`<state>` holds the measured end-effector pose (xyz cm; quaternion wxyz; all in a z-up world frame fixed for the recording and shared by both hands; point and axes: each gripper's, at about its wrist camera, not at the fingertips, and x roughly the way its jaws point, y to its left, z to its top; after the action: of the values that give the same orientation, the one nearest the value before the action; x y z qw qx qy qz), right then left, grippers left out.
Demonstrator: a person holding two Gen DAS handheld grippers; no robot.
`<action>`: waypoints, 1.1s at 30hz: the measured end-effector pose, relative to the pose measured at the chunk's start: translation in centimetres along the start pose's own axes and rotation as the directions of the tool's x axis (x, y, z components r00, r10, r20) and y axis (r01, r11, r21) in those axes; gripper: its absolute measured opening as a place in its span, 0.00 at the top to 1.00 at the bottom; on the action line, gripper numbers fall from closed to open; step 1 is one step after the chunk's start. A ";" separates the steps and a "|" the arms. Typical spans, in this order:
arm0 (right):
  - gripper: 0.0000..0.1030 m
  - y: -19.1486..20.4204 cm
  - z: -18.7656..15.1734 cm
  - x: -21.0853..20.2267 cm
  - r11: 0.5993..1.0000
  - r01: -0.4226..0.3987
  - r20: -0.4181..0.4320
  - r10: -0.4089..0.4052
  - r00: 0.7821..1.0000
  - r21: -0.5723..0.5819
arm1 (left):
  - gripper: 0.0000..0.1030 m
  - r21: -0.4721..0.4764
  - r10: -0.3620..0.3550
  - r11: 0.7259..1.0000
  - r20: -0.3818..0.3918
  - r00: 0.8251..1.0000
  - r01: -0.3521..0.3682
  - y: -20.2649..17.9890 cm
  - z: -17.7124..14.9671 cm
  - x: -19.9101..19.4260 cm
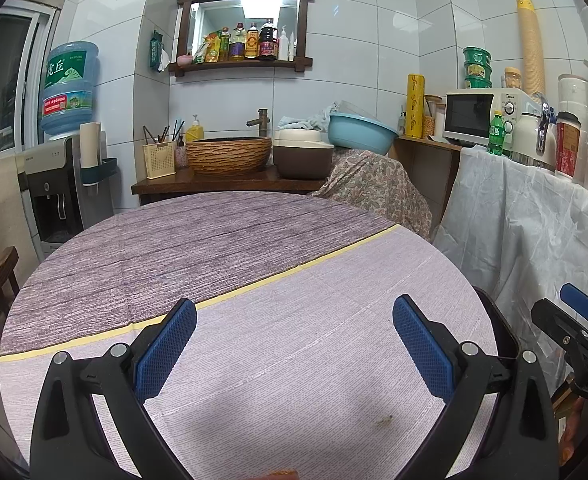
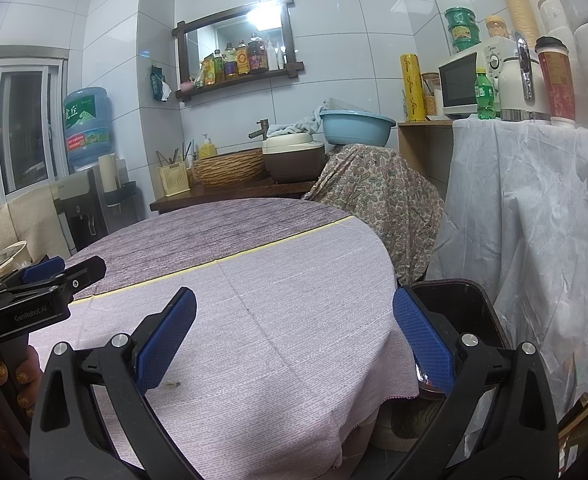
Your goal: Collect trash
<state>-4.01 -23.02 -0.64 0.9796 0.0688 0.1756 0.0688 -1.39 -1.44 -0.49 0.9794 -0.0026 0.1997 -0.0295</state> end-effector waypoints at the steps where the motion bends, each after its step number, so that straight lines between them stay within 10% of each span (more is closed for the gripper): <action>1: 0.06 0.0 0.1 0.0 1.000 0.000 0.000 0.000 1.000 0.001 | 0.05 0.000 0.001 1.000 0.000 1.000 -0.001 0.0 0.0 0.0; 33: 0.06 0.2 0.0 0.0 1.000 0.000 0.000 0.000 1.000 0.001 | 0.05 0.001 0.001 1.000 -0.001 1.000 -0.001 0.0 -0.1 -0.1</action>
<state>-4.07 -22.81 -0.59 0.9797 0.0691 0.1754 0.0686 -1.52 -1.42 -0.50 0.9794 -0.0018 0.1999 -0.0292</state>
